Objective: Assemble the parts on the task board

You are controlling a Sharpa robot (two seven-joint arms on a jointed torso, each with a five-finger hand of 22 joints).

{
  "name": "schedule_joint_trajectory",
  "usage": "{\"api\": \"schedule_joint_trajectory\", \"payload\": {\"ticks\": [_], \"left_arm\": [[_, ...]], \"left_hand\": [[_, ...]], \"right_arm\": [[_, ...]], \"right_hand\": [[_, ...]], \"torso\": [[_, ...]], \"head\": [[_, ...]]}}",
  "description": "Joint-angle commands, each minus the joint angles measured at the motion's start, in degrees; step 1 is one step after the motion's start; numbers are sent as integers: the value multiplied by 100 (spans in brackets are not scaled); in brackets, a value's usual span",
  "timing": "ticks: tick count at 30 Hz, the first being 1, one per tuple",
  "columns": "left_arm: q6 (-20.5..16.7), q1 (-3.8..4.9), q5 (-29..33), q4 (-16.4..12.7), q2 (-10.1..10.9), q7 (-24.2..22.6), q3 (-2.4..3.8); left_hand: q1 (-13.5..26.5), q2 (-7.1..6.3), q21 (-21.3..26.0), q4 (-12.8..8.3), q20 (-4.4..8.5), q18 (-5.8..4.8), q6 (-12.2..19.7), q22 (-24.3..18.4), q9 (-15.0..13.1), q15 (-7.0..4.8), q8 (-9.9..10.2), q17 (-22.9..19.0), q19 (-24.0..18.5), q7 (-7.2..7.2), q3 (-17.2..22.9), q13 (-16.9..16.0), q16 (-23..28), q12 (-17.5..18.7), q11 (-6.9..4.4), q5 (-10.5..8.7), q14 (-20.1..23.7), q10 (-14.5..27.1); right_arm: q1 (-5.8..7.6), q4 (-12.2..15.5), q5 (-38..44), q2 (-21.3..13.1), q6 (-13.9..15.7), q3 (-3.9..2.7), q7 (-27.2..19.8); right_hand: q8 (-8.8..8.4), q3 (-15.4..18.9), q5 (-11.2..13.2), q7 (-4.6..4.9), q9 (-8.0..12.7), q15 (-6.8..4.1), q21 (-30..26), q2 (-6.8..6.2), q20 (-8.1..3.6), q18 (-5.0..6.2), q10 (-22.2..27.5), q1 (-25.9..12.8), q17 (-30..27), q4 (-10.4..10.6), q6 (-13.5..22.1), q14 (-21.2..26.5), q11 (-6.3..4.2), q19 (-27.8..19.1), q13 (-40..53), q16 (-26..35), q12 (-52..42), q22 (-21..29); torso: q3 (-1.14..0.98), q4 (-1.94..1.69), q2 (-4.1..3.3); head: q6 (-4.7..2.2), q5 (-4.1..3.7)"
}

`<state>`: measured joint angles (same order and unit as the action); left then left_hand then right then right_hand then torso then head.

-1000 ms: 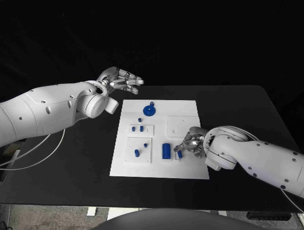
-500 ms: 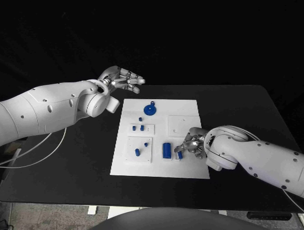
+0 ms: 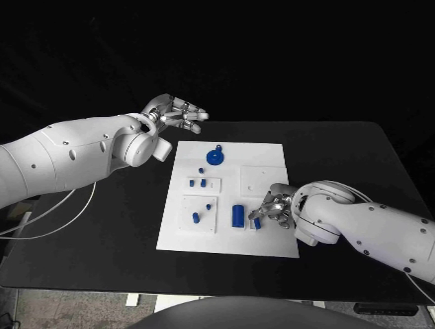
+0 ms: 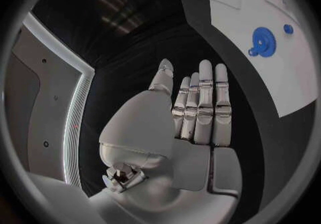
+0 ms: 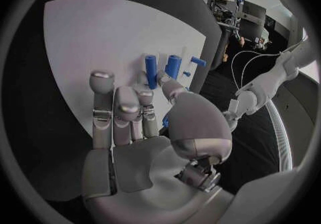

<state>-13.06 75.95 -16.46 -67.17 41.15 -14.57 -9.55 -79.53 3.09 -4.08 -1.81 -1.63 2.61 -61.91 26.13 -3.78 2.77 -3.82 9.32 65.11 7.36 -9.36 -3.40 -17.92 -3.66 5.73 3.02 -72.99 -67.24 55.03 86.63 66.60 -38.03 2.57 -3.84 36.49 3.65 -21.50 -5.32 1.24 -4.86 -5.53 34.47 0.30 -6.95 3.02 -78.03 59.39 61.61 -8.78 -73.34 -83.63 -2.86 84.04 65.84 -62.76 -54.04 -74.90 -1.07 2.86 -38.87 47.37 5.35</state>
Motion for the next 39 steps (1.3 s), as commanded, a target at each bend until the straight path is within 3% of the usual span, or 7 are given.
{"api": "schedule_joint_trajectory", "payload": {"ticks": [1,6,12,20,33,36,39], "left_arm": [[73,6,7,-13,-15,-29,4],[71,6,7,-14,-15,-26,4],[71,6,7,-15,-13,-23,4],[73,6,7,-10,-20,-22,4],[77,6,7,-5,-23,-19,4],[76,6,7,-6,-20,-21,4],[76,6,7,-9,-13,-22,4]], "left_hand": [[61,-9,-33,10,9,-101,39,-5,-2,-1,6,1,36,-13,10,-3,-15,-7,-6,-19,56,-37],[61,-9,-33,10,9,-101,39,-5,-2,-1,6,1,36,-13,10,-3,-15,-7,-6,-19,56,-37],[61,-9,-33,10,9,-101,39,-5,-2,-1,6,1,36,-13,10,-3,-15,-7,-6,-19,56,-37],[63,-11,-36,24,8,-101,42,-28,-2,0,6,-1,40,-11,16,-3,-16,-7,-5,-19,58,-35],[63,-11,-36,24,8,-101,42,-28,-2,0,6,-1,40,-11,16,-3,-16,-7,-5,-19,58,-35],[55,-9,-38,23,8,-101,43,-38,-2,0,6,-2,42,-12,21,-3,-17,-7,-5,-19,58,-33],[55,-9,-38,23,8,-101,43,-38,-2,0,6,-2,42,-12,21,-3,-17,-7,-5,-19,58,-33]], "right_arm": [[-29,8,-5,25,-129,20,-26],[-29,6,19,24,-114,20,-35],[-29,7,39,20,-112,20,-51],[-29,6,37,18,-111,20,-72],[-29,11,37,-40,32,20,-175],[-29,3,35,-89,193,20,-307],[-29,-10,-9,-166,454,20,-573]], "right_hand": [[1,32,-24,6,3,28,38,50,36,-94,-14,-10,8,8,-12,-11,-14,268,4,-19,2,-374],[-1,94,139,10,9,28,23,30,36,-89,-13,-146,-4,132,-7,-5,-10,265,2,-3,7,-369],[5,382,260,30,29,15,16,-263,15,-90,-15,-502,-11,481,-33,4,-4,266,-8,18,36,-365],[5,828,257,39,49,14,-3,-561,9,-96,-31,-168,10,1336,-41,-3,0,266,14,47,81,-364],[2,534,257,21,66,7,-8,-399,1,-104,-39,-24,24,925,-41,-9,-12,271,41,67,97,-367],[4,520,257,26,62,5,-23,-451,0,-100,-38,-74,18,876,-35,-8,-10,269,45,83,106,-364],[20,499,261,55,42,12,-83,-685,-6,-82,-9,-88,-45,1026,14,6,-2,256,19,158,156,-346]], "torso": [[2,0,1],[2,-8,-2],[2,0,-1],[2,0,0],[-6,-2,-2],[-6,-1,0],[-3,0,0]], "head": [[-1,-2],[4,1],[9,15],[18,23],[20,21],[15,20],[3,23]]}}
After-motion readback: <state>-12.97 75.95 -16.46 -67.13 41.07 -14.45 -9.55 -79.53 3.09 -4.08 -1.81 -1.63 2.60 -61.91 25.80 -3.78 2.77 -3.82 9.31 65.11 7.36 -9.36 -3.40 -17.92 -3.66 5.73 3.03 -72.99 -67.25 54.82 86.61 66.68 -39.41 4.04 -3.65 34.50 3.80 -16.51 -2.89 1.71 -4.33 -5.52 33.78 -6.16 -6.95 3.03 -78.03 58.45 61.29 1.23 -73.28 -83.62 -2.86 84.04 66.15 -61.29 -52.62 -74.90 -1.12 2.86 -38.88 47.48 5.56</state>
